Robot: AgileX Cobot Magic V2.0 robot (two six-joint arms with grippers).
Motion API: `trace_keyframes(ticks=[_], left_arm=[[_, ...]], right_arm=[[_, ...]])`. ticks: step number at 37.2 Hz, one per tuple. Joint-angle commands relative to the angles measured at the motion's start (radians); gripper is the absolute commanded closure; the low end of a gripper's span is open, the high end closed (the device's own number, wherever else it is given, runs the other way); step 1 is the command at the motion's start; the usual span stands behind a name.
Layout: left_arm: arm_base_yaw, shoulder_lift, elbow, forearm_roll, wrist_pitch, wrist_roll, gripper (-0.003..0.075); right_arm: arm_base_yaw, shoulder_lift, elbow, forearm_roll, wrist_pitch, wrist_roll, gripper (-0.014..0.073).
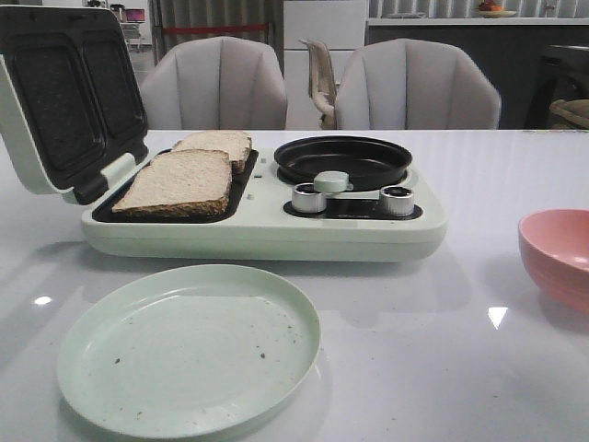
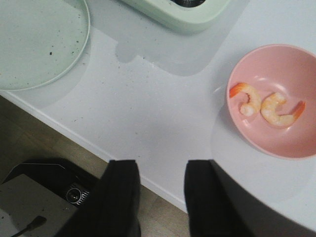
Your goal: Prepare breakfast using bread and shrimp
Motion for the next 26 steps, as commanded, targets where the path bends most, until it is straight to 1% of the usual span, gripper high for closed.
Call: trace_keyframes(ticks=[1,8,11,13,18,22,26], left_arm=[[-0.006,-0.003,-0.026,-0.014,-0.076,-0.007,0.0286],[-0.006,0.001,-0.026,-0.014,-0.076,-0.007,0.0295],[-0.006,0.016,-0.026,-0.009,-0.072,-0.007,0.0344],[-0.006,0.036,-0.035,0.0,-0.058,-0.007,0.0391],[-0.006,0.123,-0.095,0.043,0.039,-0.007,0.0526],[0.019,0.212,-0.149,0.087,0.078,-0.01,0.0617],[0.105,0.29,-0.19,0.095,0.102,-0.011,0.0622]], right_arm=[[-0.006,-0.017,-0.022,-0.013,-0.066,0.003,0.0239],[-0.006,-0.015,-0.022,-0.013,-0.068,0.003,0.0239],[-0.006,-0.015,-0.022,-0.013,-0.068,0.003,0.0239],[-0.006,-0.015,-0.022,-0.013,-0.068,0.003,0.0239],[-0.006,-0.015,-0.022,-0.013,-0.068,0.003,0.0239],[-0.006,-0.015,-0.022,-0.013,-0.068,0.003,0.0239],[-0.006,-0.015,-0.022,-0.013,-0.068,0.003,0.0239]])
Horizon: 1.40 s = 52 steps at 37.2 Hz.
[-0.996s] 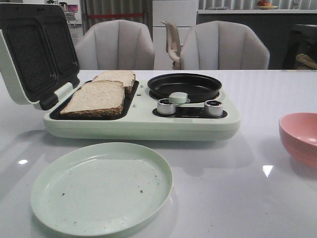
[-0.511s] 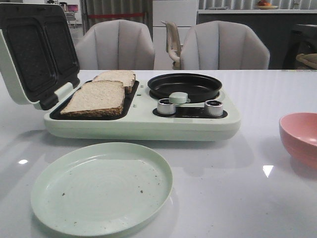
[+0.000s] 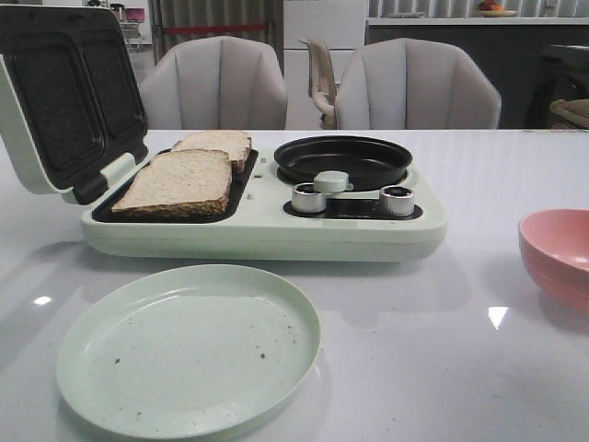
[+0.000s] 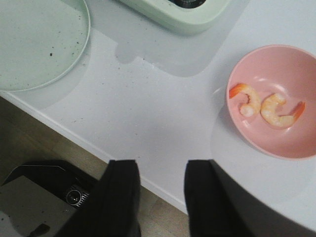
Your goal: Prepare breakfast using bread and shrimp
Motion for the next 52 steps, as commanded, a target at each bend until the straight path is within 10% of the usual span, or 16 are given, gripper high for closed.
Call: trace_keyframes(ticks=[1,23,52], left_arm=[[0.079,0.066,-0.071,0.016,-0.022,-0.011,0.0622],[0.802,0.51,-0.334,-0.417,-0.076,0.193,0.0621],[0.686,0.827,-0.726,-0.77,-0.123,0.366,0.0621]], right_arm=[[-0.006,-0.009,-0.028,-0.013,-0.059,0.0,0.0239],[-0.006,-0.009,-0.028,-0.013,-0.059,0.0,0.0239],[-0.006,-0.009,-0.028,-0.013,-0.059,0.0,0.0239]])
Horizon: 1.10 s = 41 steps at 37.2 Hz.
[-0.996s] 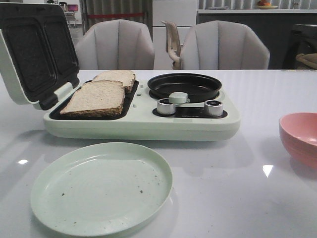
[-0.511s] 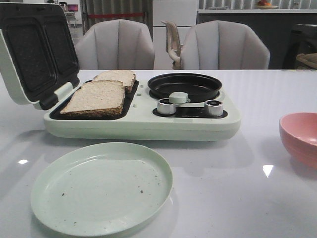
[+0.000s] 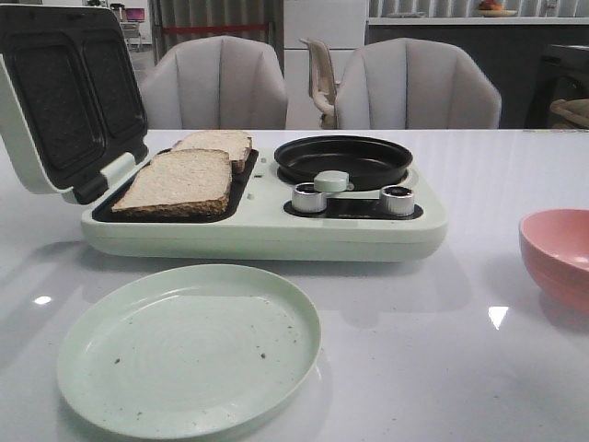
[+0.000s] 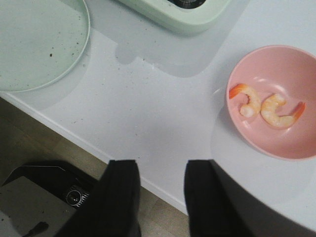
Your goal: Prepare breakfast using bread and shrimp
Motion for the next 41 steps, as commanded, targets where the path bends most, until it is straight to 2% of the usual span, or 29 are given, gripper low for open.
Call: trace_keyframes(ticks=[1,6,14,28,41], left_arm=[[-0.029,-0.054,-0.046,-0.084,-0.001,0.041,0.0621],[-0.063,-0.054,-0.054,-0.14,0.056,0.108,0.0621],[-0.099,-0.091,-0.031,-0.15,0.094,0.138,0.062],[-0.184,-0.406,0.293,-0.176,0.003,0.269,0.062],[-0.351,-0.742,0.597,-0.167,-0.041,0.315,0.062]], right_arm=[[-0.006,-0.009,-0.028,-0.013,-0.059,0.0,0.0239],[-0.006,-0.009,-0.028,-0.013,-0.059,0.0,0.0239],[-0.006,-0.009,-0.028,-0.013,-0.059,0.0,0.0239],[-0.006,-0.009,-0.028,-0.013,-0.059,0.0,0.0239],[-0.006,-0.009,-0.028,-0.013,-0.059,0.0,0.0239]])
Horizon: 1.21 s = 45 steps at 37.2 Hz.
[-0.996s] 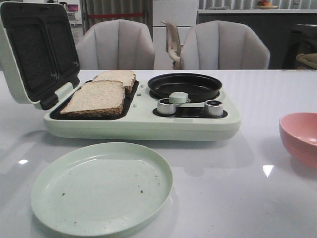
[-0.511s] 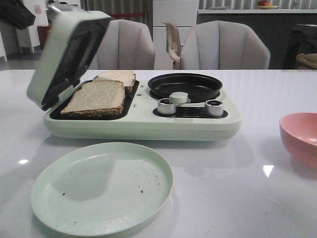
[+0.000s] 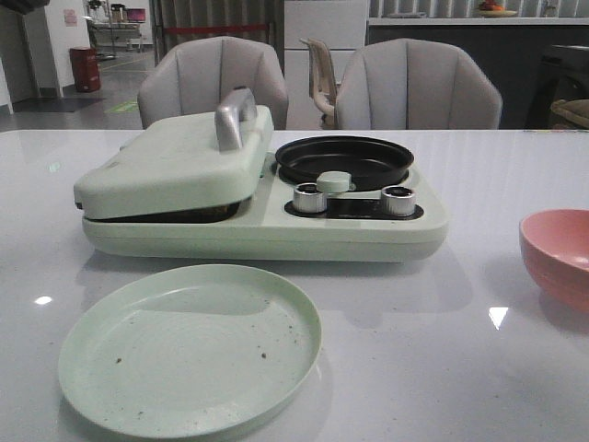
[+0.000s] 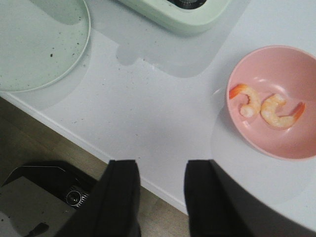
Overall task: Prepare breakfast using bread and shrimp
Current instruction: 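Push the press lid down closed over the bread with the left gripper, then grasp the rim of the pink bowl with the right gripper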
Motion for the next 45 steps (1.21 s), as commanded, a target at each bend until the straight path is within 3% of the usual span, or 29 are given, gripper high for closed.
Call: trace_keyframes(ticks=[1,13,32,39,45], left_arm=[[-0.06,-0.114,0.036,-0.045,-0.045,0.009,0.062],[-0.209,-0.369,0.215,-0.033,-0.028,0.009,0.062],[-0.22,-0.513,0.3,-0.035,0.031,0.009,0.0621],[-0.22,-0.513,0.3,-0.035,0.031,0.009,0.0621],[-0.22,-0.513,0.3,-0.033,0.031,0.009,0.0621]], right_arm=[[-0.006,-0.009,-0.028,-0.013,-0.059,0.0,0.0239],[-0.006,-0.009,-0.028,-0.005,-0.06,0.0,0.0239],[-0.014,0.012,-0.029,-0.006,-0.086,0.0,0.0239],[-0.143,0.106,-0.051,-0.006,-0.079,0.026,0.0223],[-0.313,0.205,-0.114,-0.002,-0.043,0.026,0.0097]])
